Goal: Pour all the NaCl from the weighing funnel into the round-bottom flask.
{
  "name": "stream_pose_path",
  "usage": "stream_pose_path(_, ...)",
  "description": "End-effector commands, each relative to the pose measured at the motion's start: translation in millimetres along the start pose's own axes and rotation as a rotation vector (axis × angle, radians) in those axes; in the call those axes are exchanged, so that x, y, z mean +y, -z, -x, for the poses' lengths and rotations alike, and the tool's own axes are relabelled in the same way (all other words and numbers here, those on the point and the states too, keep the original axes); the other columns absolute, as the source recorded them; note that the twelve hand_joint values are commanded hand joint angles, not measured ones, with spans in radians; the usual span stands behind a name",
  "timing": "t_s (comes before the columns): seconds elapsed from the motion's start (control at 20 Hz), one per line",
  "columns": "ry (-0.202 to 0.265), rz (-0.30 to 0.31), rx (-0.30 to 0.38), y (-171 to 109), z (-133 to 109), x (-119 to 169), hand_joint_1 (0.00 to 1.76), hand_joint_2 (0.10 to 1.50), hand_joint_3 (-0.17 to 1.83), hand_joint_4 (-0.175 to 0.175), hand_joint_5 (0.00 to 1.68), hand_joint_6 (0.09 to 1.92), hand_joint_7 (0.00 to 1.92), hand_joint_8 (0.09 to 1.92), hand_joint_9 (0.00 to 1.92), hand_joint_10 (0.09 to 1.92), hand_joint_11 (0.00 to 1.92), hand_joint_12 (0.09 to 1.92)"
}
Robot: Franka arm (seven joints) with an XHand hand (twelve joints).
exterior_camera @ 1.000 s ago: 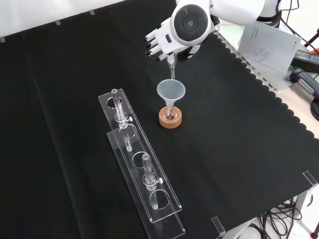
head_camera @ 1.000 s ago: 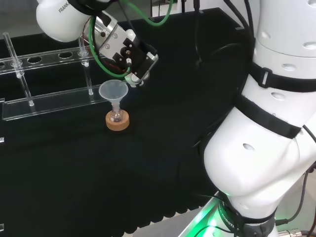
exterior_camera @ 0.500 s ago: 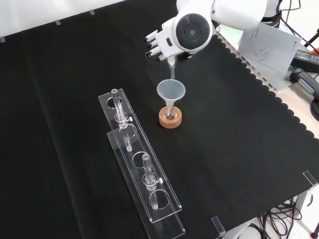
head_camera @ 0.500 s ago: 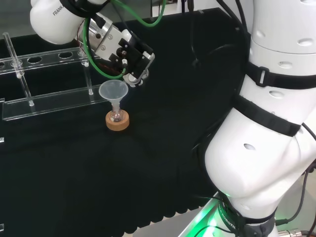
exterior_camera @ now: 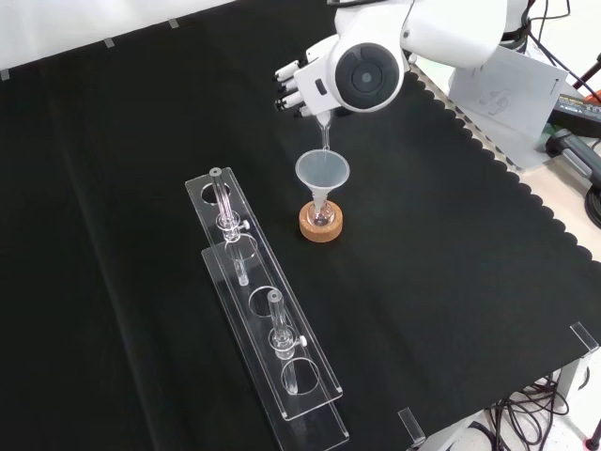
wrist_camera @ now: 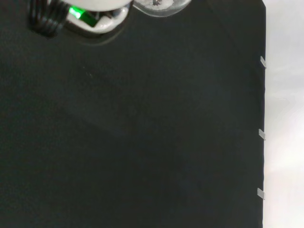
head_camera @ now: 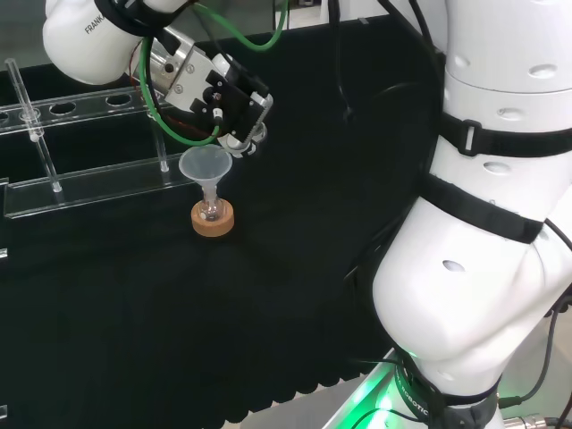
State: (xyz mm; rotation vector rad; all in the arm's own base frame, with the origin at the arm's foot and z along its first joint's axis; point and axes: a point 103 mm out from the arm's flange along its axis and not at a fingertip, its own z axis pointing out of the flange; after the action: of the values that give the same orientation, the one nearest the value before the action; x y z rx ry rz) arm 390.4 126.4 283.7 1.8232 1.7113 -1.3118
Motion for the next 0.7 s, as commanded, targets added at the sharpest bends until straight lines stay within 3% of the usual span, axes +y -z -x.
stream_pose_path(0.05,-0.005,-0.009,-0.019,2.7,-0.7,0.3,1.11,0.71,0.57,0.175,1.25,0.68,0.45,0.67,0.78,0.48,0.6,1.17)
stream_pose_path(0.7,-0.015,-0.023,-0.075,7.7,-4.6,-1.0,1.11,0.71,0.57,0.175,1.25,0.68,0.45,0.67,0.78,0.48,0.6,1.17)
